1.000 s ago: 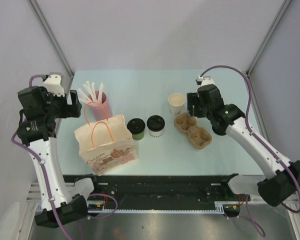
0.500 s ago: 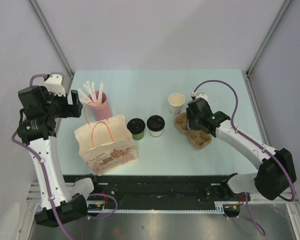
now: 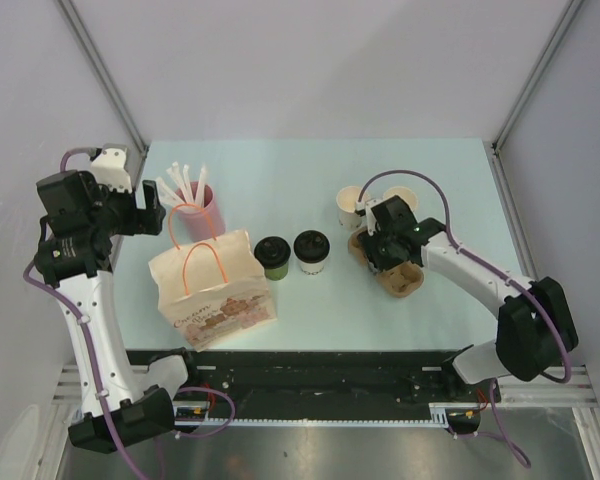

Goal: Pack the takeout coffee

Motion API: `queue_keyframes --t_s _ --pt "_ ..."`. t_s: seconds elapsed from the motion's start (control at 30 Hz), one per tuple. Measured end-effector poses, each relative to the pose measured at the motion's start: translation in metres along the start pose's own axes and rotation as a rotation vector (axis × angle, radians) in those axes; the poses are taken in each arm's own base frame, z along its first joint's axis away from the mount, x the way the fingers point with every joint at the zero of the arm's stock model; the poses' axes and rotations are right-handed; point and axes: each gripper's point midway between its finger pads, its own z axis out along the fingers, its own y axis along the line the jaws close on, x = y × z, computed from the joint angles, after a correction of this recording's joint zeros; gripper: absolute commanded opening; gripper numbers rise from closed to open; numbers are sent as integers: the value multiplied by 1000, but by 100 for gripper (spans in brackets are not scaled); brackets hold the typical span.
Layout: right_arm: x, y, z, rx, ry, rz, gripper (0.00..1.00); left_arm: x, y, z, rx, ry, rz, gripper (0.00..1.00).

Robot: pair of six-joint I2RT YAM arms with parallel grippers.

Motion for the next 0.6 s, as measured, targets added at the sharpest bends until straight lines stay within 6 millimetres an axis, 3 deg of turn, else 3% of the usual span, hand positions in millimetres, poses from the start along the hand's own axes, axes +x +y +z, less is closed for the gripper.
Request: queue_keyframes --t_s 0.17,0.37,0.6 --pt "5 10 9 -32 32 -13 43 1 1 2 2 5 2 90" --pt "15 2 20 13 81 -7 42 0 -1 2 16 0 24 90" --pt "15 -3 22 36 83 17 29 0 -1 2 19 -1 31 90"
